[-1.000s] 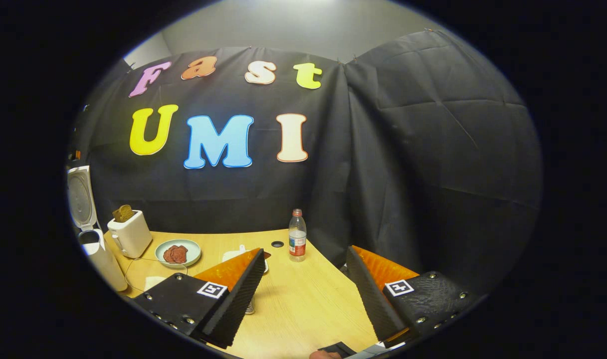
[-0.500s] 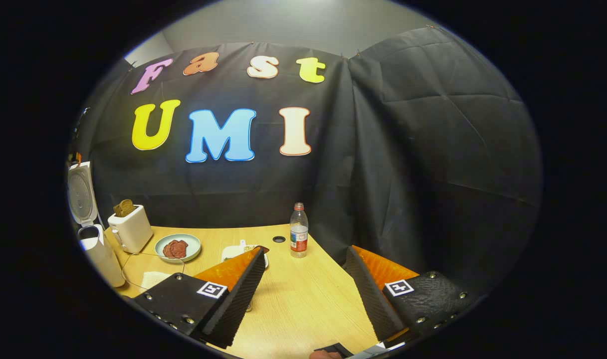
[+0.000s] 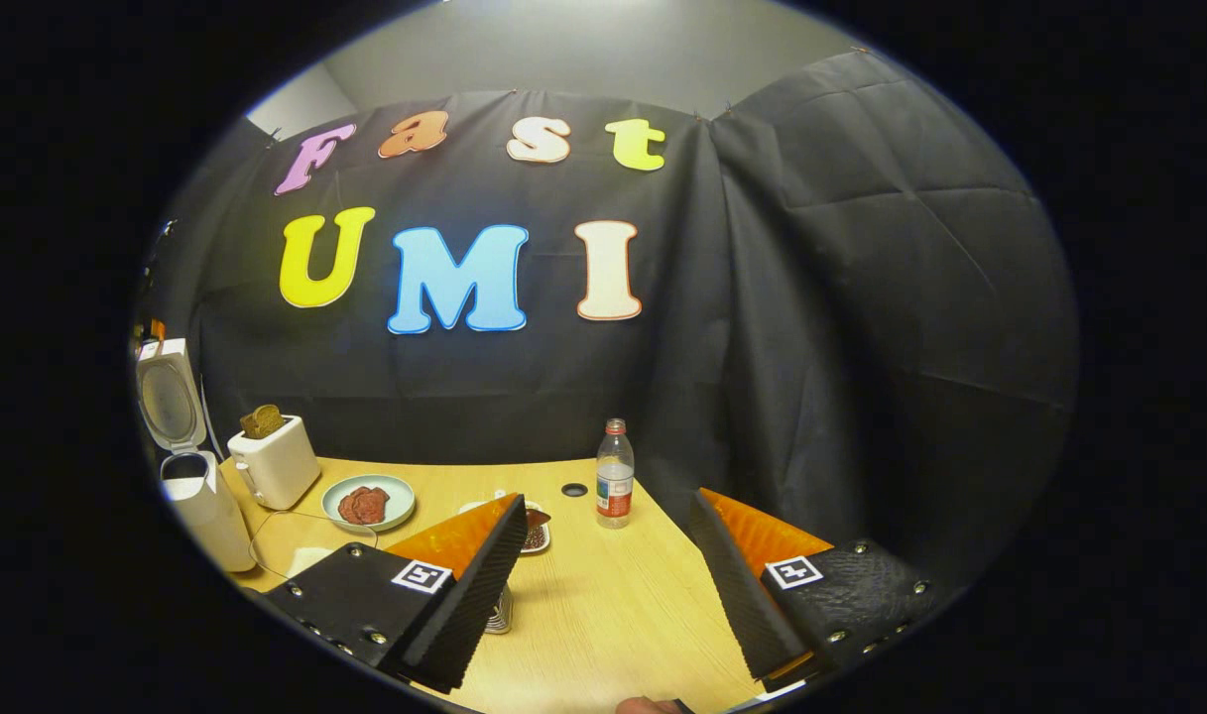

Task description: Close the left gripper, press the button to open the rice cooker; take a wooden spoon from the chopstick holder with the right hand, scoop a spoonful of rice and pour it into the rice cooker, then put the wooden spoon back into the chopstick holder.

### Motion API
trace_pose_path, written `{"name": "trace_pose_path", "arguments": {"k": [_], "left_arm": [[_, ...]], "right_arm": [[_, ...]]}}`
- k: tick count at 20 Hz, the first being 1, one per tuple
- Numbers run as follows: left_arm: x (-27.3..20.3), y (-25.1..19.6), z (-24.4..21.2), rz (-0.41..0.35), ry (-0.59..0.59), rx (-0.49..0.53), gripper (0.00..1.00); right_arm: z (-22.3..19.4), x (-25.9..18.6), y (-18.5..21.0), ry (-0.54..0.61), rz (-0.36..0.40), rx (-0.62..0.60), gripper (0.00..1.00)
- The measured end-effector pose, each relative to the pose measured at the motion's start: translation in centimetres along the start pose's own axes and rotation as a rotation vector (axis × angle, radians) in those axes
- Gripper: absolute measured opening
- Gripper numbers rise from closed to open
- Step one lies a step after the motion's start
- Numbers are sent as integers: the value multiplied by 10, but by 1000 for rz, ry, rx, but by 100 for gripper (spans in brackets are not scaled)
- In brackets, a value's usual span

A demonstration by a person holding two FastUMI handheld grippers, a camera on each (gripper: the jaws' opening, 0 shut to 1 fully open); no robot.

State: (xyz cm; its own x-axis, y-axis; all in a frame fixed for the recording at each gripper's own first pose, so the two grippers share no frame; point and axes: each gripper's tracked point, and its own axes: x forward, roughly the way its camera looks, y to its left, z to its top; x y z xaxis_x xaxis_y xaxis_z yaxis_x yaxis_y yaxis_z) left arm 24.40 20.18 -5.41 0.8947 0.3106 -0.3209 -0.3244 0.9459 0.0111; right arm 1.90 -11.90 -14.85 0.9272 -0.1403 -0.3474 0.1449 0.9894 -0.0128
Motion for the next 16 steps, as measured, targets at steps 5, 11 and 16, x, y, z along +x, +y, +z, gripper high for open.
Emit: {"name": "trace_pose_path", "arguments": {"k": [5, 11, 16], "left_arm": [[-36, -13, -32, -24, 22, -9, 99], [-70, -28, -78, -53, 46, -11, 92], [-87, -35, -114, -71, 82, -21, 95]], "right_arm": [[2, 9, 6, -2, 38, -2, 99], [3, 15, 15, -4, 76, -14, 99], [3, 16, 20, -5, 95, -29, 99]]}}
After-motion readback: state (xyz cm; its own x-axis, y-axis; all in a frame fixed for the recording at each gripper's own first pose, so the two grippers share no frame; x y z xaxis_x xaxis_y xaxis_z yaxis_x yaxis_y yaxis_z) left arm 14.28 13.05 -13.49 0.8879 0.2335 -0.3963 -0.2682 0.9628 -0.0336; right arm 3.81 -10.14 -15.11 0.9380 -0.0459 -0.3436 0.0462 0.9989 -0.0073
